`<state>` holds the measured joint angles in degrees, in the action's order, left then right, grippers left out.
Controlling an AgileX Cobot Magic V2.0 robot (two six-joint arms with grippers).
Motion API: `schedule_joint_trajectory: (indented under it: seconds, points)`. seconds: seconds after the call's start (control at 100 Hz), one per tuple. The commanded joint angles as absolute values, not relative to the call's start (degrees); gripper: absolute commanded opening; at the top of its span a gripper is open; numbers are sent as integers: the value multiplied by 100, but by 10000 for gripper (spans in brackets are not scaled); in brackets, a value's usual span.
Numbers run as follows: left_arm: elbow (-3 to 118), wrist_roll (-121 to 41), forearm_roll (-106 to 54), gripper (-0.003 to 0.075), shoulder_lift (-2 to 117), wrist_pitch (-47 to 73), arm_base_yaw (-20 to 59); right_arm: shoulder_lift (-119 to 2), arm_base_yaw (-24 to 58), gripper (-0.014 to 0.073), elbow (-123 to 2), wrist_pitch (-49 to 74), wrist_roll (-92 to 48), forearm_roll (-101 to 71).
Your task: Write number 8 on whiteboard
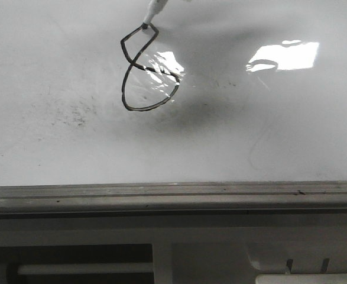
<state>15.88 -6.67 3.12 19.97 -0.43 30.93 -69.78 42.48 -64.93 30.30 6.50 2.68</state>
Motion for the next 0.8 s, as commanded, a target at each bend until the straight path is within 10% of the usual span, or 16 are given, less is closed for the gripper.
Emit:
schedule_joint_trajectory:
  seconds: [0.0, 0.4, 0.79]
  points:
    - [1752, -604, 242, 262, 2245, -433, 3235, -6708, 4538, -63, -6670, 2606, 500, 350]
    - [1752, -618, 716, 263, 4408, -2164, 5026, -6786, 5403, -63, -5919, 3164, 658, 189]
    - [1777, -618, 931, 263, 6390, -3690, 5140, -6796, 5403, -63, -5874, 3275, 658, -317]
